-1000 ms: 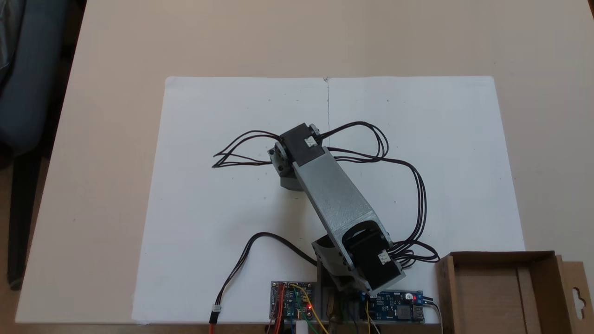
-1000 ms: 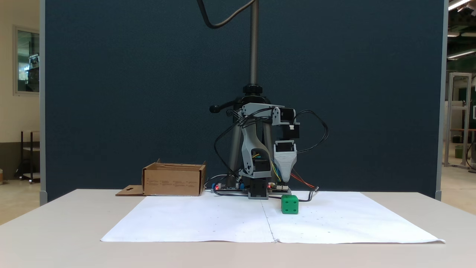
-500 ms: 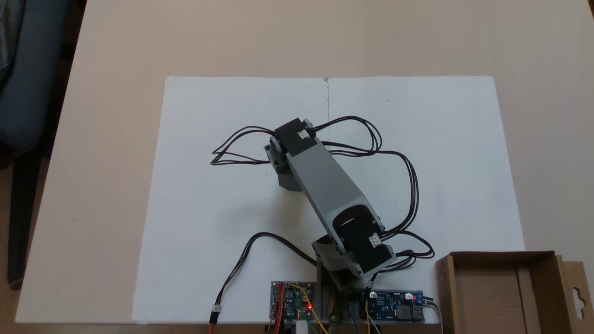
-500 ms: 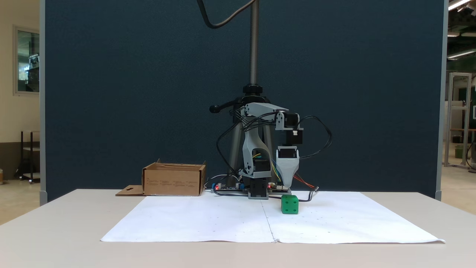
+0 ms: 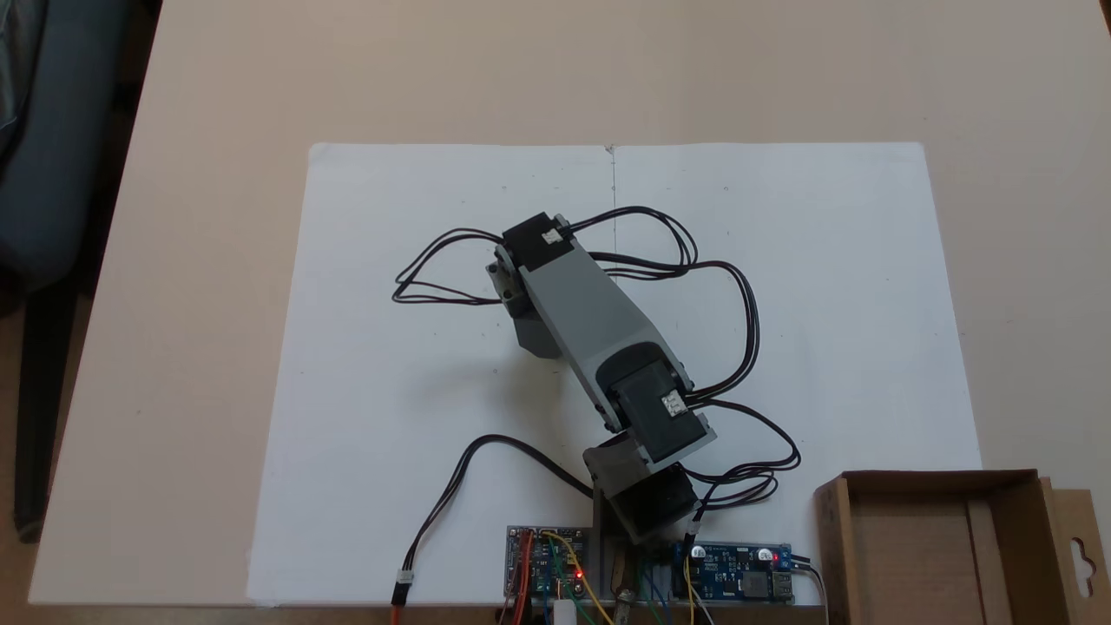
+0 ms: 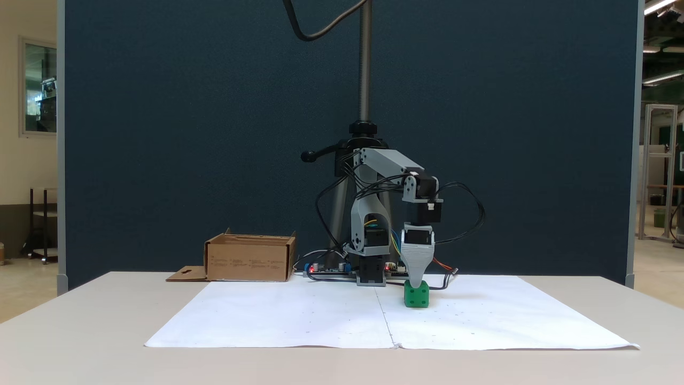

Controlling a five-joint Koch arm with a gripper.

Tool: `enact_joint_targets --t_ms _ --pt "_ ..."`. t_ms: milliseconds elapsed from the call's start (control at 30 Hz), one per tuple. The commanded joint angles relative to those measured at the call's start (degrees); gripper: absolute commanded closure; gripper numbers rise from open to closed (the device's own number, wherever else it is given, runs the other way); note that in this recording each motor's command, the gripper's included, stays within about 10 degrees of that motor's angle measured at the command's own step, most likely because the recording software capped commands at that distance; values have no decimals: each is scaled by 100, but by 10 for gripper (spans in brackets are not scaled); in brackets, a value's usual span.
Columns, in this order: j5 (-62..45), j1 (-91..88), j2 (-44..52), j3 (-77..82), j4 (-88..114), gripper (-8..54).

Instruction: Grasp a green dice and put it in the bin.

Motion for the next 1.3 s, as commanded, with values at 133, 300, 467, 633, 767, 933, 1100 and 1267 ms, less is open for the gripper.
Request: enact_joint_targets --t_ms 133,300,467,633,767,933,1100,1267 --pt "492 35 -132 -9 -202 18" --pt "492 123 -158 35 -211 18" --pt "492 272 -176 70 -211 18" --pt "483 264 -316 79 -360 18" --pt "475 246 -422 79 -457 18" --pt "281 237 -466 97 -589 18" --pt "123 220 -466 149 -598 18" --pt "44 220 -466 193 -650 15"
